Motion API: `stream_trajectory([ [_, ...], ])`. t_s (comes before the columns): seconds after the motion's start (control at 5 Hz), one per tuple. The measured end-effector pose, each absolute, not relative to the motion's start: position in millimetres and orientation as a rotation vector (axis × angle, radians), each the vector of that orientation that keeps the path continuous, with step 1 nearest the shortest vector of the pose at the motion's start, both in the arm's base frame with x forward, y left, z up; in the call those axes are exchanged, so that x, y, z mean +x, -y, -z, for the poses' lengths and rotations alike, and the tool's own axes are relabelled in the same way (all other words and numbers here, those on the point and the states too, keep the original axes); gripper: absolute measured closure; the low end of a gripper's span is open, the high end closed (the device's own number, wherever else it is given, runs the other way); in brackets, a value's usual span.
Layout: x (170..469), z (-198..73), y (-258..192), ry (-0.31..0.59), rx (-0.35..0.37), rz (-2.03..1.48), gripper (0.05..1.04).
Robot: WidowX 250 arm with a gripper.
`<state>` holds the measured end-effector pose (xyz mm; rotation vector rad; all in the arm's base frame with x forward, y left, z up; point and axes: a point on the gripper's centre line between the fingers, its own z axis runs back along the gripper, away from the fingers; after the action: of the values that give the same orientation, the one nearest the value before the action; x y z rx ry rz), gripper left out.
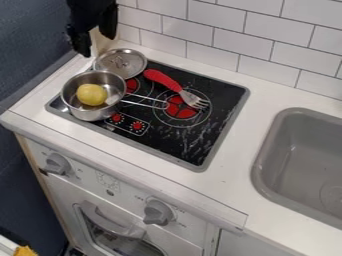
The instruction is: Put the lid to the silver pan
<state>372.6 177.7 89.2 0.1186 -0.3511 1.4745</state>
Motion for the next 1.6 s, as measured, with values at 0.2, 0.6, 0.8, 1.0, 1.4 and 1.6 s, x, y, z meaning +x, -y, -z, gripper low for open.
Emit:
stream_trajectory([
  [0.2,388,-79,-180,0.330,0.095,-1.507,0.083],
  [0.6,408,-49,-175,0.301,0.077,-1.521,0.083],
  [0.8,416,-42,-171,0.282,0.098,-1.507,0.083],
  [1.0,423,-30,-172,0.252,0.108,-1.502,0.083],
  [1.4,432,-21,-173,0.232,0.161,-1.485,0.129],
  [1.6,436,-22,-178,0.253,0.191,-1.485,0.387],
])
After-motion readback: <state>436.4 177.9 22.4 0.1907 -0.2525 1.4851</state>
